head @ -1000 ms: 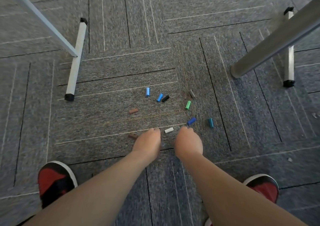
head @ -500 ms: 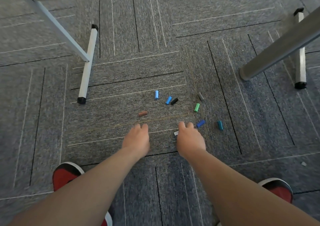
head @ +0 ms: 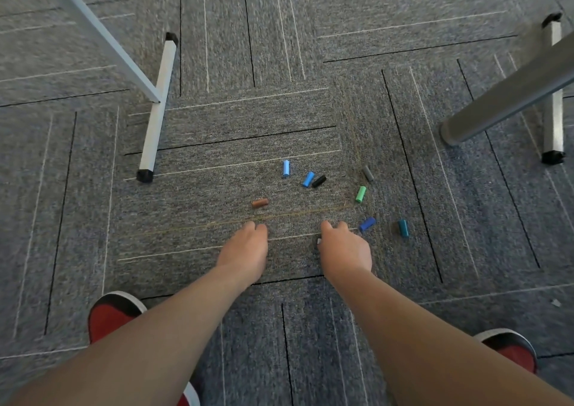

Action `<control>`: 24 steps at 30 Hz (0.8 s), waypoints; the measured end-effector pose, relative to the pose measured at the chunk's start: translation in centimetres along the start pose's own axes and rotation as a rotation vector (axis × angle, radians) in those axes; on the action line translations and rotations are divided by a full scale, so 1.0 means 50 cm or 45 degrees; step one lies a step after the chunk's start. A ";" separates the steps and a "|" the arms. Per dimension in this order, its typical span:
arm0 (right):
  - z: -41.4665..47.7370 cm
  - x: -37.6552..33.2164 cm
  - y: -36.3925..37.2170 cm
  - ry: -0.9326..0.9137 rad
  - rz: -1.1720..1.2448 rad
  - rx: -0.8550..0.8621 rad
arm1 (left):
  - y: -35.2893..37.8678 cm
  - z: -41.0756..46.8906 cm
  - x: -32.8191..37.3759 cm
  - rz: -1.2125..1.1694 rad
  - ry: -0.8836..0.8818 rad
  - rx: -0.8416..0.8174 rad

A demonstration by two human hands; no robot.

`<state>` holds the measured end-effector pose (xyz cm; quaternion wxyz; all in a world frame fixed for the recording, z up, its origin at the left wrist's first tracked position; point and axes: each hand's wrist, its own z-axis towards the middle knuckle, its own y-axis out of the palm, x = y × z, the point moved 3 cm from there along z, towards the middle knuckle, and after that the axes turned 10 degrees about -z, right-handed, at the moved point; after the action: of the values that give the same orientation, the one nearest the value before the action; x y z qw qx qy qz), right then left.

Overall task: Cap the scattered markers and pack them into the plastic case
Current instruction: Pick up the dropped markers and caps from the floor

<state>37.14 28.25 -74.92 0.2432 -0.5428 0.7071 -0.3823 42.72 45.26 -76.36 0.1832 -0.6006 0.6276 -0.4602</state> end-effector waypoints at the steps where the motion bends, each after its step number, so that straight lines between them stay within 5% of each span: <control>1: 0.001 -0.004 -0.002 -0.016 -0.004 0.001 | 0.001 0.003 -0.001 -0.017 -0.015 0.008; 13: 0.068 -0.069 -0.066 -0.045 0.244 0.014 | -0.097 0.066 0.006 -0.258 -0.207 0.266; 24: 0.135 -0.069 -0.113 0.020 0.315 0.046 | -0.082 0.125 -0.010 -0.155 -0.087 0.133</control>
<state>46.55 29.02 -74.60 0.2927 -0.4439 0.7636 -0.3664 50.12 44.09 -76.45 0.2074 -0.6425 0.5585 -0.4820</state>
